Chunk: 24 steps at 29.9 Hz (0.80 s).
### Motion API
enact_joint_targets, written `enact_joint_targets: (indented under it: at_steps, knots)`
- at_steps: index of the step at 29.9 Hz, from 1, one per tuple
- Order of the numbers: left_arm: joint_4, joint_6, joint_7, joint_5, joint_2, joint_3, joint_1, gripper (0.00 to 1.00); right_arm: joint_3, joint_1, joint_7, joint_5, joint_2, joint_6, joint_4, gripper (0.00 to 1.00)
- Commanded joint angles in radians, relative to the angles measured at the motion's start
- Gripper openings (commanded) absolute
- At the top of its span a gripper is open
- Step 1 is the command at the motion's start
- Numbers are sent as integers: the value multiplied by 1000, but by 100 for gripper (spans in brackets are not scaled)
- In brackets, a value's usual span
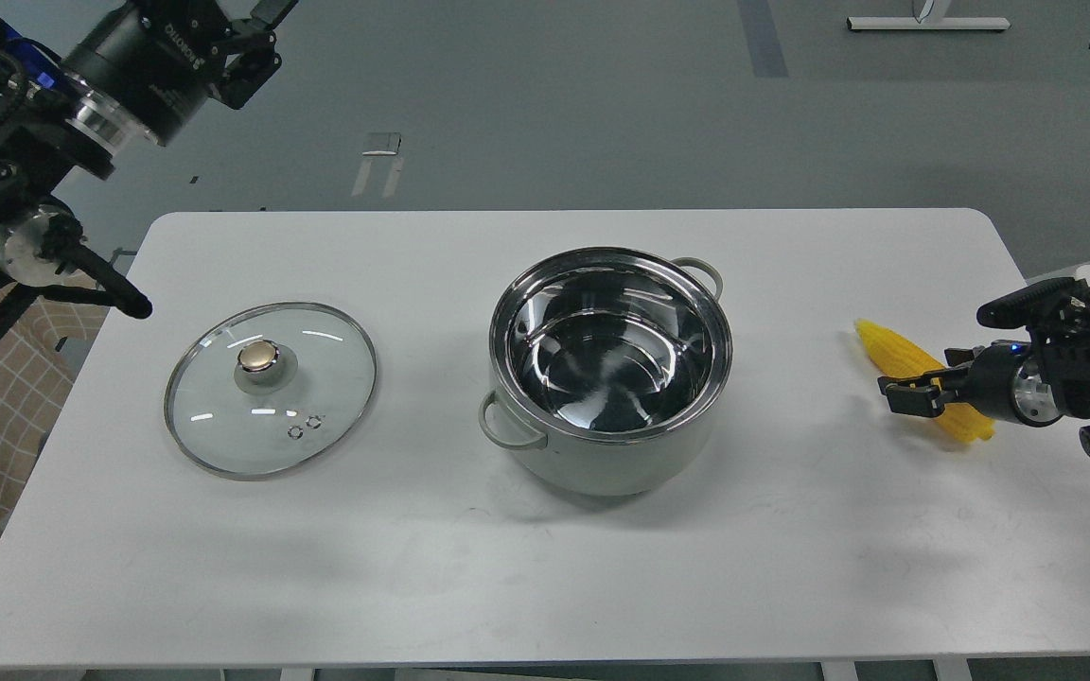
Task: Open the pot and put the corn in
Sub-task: 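Lower the right gripper onto the yellow corn cob and grasp it, then lift the corn and carry it over the open pot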
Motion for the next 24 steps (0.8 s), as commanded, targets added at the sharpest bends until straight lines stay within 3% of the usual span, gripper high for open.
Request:
enact_joint_targets:
  at_steps: [1,2,4,7,11,14,20,24]
  knots:
    - [-2,0,0,1,-1,-5,0,95,-16,-6,0,1,1,-3,-5,58]
    - [-2,0,0,1,-3,-5,0,95,-31,-6,0,1,-4,-6,-5,38]
    - [-8,2,0,1,-10,-5,0,95,-44,-6,0,1,-14,-14,-2,25]
    - [-8,3,0,1,-13,-5,0,95,-48,-6,0,3,-36,-37,6,21]
    - [-8,3,0,1,-13,-5,0,95,-44,5,0,12,-68,-92,61,9]
    - [-9,3,0,1,-13,-5,0,95,-33,26,0,18,-97,-109,107,8]
    - [-8,5,0,1,-13,-3,0,95,-25,238,0,21,-192,-95,320,8]
    - [-8,6,0,2,-15,-3,3,95,-27,391,0,20,-182,-22,443,9]
